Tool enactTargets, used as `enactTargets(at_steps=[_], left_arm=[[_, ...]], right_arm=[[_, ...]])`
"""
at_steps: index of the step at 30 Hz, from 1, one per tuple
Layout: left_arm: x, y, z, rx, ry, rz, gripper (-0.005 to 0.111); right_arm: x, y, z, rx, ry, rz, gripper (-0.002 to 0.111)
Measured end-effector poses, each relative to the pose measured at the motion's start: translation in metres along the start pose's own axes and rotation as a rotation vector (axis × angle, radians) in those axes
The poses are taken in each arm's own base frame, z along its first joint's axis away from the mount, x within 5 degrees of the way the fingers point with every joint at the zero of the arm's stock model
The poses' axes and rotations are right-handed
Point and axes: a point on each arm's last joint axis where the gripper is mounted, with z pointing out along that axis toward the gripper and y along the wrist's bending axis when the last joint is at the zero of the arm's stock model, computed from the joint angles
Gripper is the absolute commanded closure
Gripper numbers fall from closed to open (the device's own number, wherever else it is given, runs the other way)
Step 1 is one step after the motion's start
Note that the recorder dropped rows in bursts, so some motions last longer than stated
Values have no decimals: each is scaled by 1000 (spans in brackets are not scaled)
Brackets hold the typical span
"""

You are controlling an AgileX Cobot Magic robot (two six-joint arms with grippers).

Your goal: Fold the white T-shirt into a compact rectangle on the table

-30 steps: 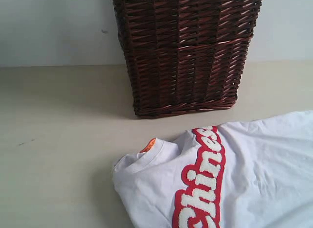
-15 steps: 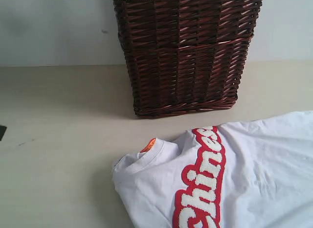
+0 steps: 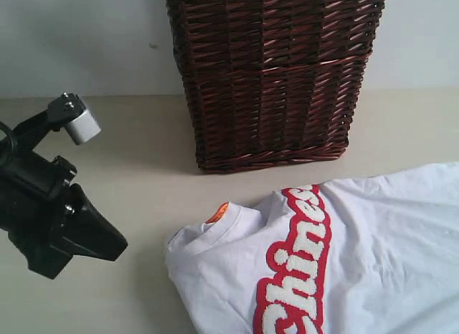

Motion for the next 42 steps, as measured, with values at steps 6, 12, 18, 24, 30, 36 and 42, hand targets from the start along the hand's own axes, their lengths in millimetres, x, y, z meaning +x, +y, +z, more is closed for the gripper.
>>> enactTargets(at_steps=[6, 12, 18, 24, 30, 36, 42], left_arm=[[-10, 0, 6, 35, -115, 404, 76], [-1, -6, 46, 218, -106, 786, 54], [2, -15, 75, 233, -8, 905, 54], [10, -7, 103, 148, 169, 1075, 54], [4, -13, 115, 62, 191, 1166, 65], [1, -25, 123, 78, 148, 1122, 76], [7, -21, 148, 70, 185, 1082, 76]], right_arm=[[0, 0, 0, 0, 0, 0, 58], [0, 0, 0, 0, 2, 0, 58], [0, 0, 0, 0, 2, 0, 58], [0, 0, 0, 0, 2, 0, 58], [0, 0, 0, 0, 2, 0, 58], [0, 0, 0, 0, 2, 0, 58], [0, 0, 0, 0, 2, 0, 58]])
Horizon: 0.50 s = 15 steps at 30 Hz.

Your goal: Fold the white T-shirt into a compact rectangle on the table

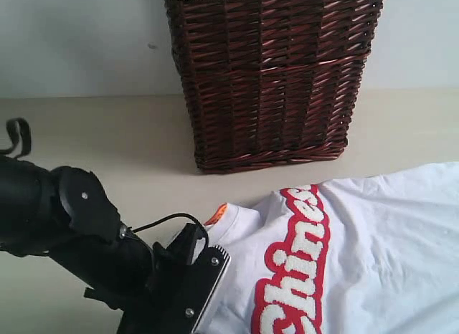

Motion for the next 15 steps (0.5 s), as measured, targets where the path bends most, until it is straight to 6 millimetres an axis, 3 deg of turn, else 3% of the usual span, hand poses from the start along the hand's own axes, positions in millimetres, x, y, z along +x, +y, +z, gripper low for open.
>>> enactTargets(at_steps=[3, 8, 15], left_arm=[[2, 3, 10, -39, 27, -35, 78], [-3, 10, 11, -97, 8, -110, 106], [-15, 33, 0, -178, -30, -106, 107]], right_arm=[[0, 0, 0, 0, 0, 0, 58], [0, 0, 0, 0, 0, 0, 58], [0, 0, 0, 0, 0, 0, 58]])
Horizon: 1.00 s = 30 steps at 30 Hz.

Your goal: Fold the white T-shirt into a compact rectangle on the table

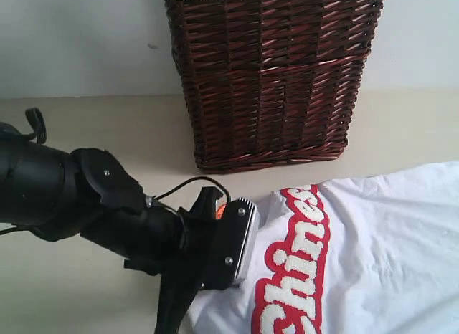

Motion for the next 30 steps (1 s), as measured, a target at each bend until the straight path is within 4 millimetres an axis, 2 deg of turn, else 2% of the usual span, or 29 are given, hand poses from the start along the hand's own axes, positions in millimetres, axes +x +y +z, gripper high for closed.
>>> enactTargets(at_steps=[1, 3, 4, 5, 6, 7, 9, 11, 16, 24, 26, 28, 29, 30], left_arm=[[-7, 9, -3, -26, -22, 2, 107], [-15, 12, -7, 1, -74, -7, 97], [-16, 10, -8, 32, -95, -7, 79], [-20, 1, -16, 156, -171, 3, 60], [-24, -10, -29, 299, -255, 28, 50], [-28, -17, -41, 380, -309, 42, 47], [-28, -27, -61, 438, -357, 56, 47], [-23, -28, -59, 393, -304, 73, 47], [-13, -29, -19, 306, -122, 147, 47], [-15, -37, 11, 280, -40, 200, 50], [-14, -39, 17, 279, -22, 210, 57], [-13, -41, 24, 275, -4, 218, 71], [-13, -41, 25, 268, -2, 217, 79], [-14, -41, 25, 262, 1, 219, 95]], right_arm=[[0, 0, 0, 0, 0, 0, 58], [0, 0, 0, 0, 0, 0, 58], [0, 0, 0, 0, 0, 0, 58], [0, 0, 0, 0, 0, 0, 58], [0, 0, 0, 0, 0, 0, 58], [0, 0, 0, 0, 0, 0, 58], [0, 0, 0, 0, 0, 0, 58], [0, 0, 0, 0, 0, 0, 58], [0, 0, 0, 0, 0, 0, 58], [0, 0, 0, 0, 0, 0, 58], [0, 0, 0, 0, 0, 0, 58], [0, 0, 0, 0, 0, 0, 58], [0, 0, 0, 0, 0, 0, 58], [0, 0, 0, 0, 0, 0, 58]])
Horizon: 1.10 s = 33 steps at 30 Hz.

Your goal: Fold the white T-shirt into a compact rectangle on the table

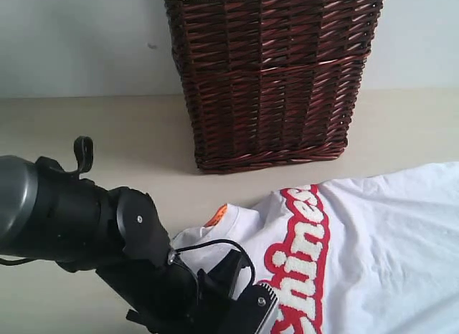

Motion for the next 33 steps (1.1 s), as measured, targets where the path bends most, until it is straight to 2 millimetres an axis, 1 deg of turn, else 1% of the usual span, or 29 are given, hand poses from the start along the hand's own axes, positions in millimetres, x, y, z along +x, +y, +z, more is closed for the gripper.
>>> enactTargets(at_steps=[1, 2, 4, 6, 7, 8, 10, 12, 14, 15, 16, 19, 26, 29, 30, 33], left_arm=[[0, 0, 1, -5, 4, 1, 104], [0, 1, 1, -9, 5, -1, 106], [0, 3, -1, -33, 17, 6, 107], [-3, 6, -9, -70, 22, 33, 107], [-7, 15, -21, -101, 18, 75, 107], [-9, 18, -26, -106, 11, 94, 107], [-24, 37, -52, -74, -45, 195, 107], [-37, 45, -64, 14, -115, 244, 107], [-46, 55, -67, 70, -163, 272, 107], [-47, 58, -64, 90, -173, 276, 107], [-48, 67, -58, 100, -181, 281, 107], [-45, 79, -44, 106, -180, 273, 107], [-36, 119, -8, -10, -143, 243, 107], [-39, 126, 0, -33, -201, 175, 106], [-41, 128, 0, -44, -236, 139, 104], [-51, 132, -2, -72, -351, 32, 88]], right_arm=[[0, 0, 0, 0, 0, 0, 58], [0, 0, 0, 0, 0, 0, 58], [0, 0, 0, 0, 0, 0, 58], [0, 0, 0, 0, 0, 0, 58], [0, 0, 0, 0, 0, 0, 58], [0, 0, 0, 0, 0, 0, 58], [0, 0, 0, 0, 0, 0, 58], [0, 0, 0, 0, 0, 0, 58], [0, 0, 0, 0, 0, 0, 58], [0, 0, 0, 0, 0, 0, 58], [0, 0, 0, 0, 0, 0, 58], [0, 0, 0, 0, 0, 0, 58], [0, 0, 0, 0, 0, 0, 58], [0, 0, 0, 0, 0, 0, 58], [0, 0, 0, 0, 0, 0, 58], [0, 0, 0, 0, 0, 0, 58]])
